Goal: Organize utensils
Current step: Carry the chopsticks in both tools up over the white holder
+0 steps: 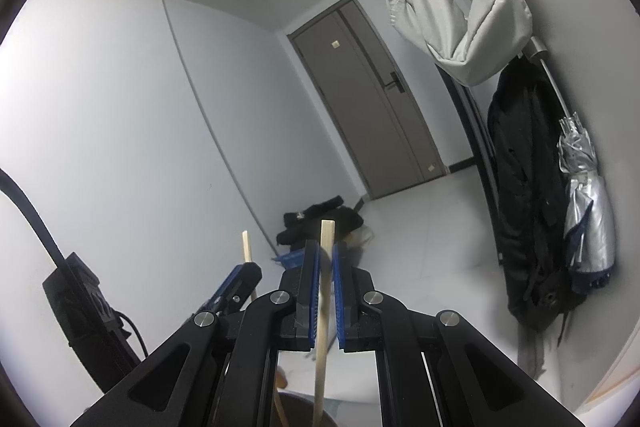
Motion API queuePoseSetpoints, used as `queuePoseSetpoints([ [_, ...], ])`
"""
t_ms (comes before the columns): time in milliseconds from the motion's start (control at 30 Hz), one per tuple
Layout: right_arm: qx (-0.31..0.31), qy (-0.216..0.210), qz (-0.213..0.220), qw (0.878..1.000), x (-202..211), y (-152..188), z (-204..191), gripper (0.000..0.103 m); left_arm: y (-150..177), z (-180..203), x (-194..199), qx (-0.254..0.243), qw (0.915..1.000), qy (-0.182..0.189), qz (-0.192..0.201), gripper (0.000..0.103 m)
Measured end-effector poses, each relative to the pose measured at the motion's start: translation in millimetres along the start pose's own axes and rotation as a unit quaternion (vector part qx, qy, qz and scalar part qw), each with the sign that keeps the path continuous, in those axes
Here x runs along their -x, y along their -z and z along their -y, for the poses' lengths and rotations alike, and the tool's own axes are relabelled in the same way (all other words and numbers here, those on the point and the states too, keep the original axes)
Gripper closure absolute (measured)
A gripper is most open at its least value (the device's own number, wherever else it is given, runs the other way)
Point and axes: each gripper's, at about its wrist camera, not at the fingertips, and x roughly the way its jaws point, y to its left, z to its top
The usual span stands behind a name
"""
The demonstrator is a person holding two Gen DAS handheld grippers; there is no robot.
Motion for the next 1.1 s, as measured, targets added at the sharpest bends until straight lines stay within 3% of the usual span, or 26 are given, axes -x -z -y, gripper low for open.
queuePoseSetpoints([
  [467, 0.053, -0.005, 0.015, 0.998, 4, 9, -19, 0.097, -3, 3, 11, -0.007, 0.9995, 0.014, -0.026, 0.101],
  [633, 0.049, -0.011, 0.005, 0.999, 5, 13, -17, 0.097, 2, 10, 18, -0.045, 0.998, 0.027, -0.036, 0.101],
  [933, 0.047, -0.018, -0.02, 0.999, 7, 22, -12, 0.097, 5, 10, 25, -0.051, 0.9947, 0.033, -0.083, 0.1],
  [1100, 0.048, -0.035, -0.043, 0.997, 8, 30, -14, 0.097, 8, 4, 24, -0.031, 0.9905, 0.026, -0.131, 0.1],
])
